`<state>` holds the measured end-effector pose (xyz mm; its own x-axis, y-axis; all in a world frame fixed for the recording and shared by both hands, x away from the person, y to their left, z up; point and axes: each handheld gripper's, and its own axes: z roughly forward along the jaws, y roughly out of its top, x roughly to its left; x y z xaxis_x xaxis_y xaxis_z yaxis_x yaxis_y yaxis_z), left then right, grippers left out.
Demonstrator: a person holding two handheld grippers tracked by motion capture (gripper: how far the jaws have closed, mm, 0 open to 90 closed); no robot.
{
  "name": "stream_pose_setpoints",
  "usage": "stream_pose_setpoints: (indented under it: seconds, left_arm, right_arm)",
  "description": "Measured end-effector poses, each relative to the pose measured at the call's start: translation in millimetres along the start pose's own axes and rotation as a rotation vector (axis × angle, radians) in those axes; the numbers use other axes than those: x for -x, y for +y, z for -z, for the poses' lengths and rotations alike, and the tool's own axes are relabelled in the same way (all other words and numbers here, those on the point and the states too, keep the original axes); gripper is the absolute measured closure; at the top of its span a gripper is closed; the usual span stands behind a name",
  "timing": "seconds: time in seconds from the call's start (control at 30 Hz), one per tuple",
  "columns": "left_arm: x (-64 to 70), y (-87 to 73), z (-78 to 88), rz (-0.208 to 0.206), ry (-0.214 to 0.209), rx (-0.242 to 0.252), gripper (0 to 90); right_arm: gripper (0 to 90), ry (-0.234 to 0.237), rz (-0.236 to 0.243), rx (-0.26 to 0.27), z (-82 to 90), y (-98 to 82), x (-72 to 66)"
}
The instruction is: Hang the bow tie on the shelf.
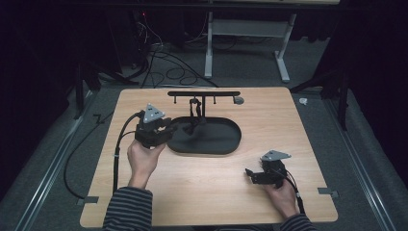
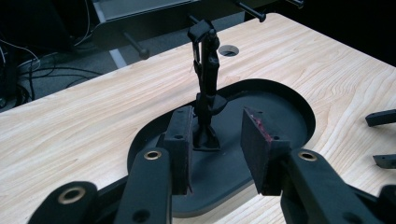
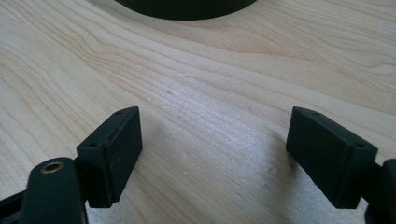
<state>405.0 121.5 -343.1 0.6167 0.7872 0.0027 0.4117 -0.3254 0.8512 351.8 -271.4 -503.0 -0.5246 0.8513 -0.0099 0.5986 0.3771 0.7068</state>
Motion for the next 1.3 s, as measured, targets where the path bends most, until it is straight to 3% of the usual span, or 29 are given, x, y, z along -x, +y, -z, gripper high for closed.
stream_pose_setpoints:
  seconds: [0.27,1.3]
  left_arm:
    - [-3.0,-6.1,5.3,0.019,0.002,0.01,64.5]
    - [3.6,-23.3,26.1,0.021,-0.026,0.029,63.5]
  right_arm:
    - [19.7,0.0,0.0,0.0,0.0,0.0,0.0]
    - [19.7,0.001,0.0,0.0,0.0,0.0,-0.1]
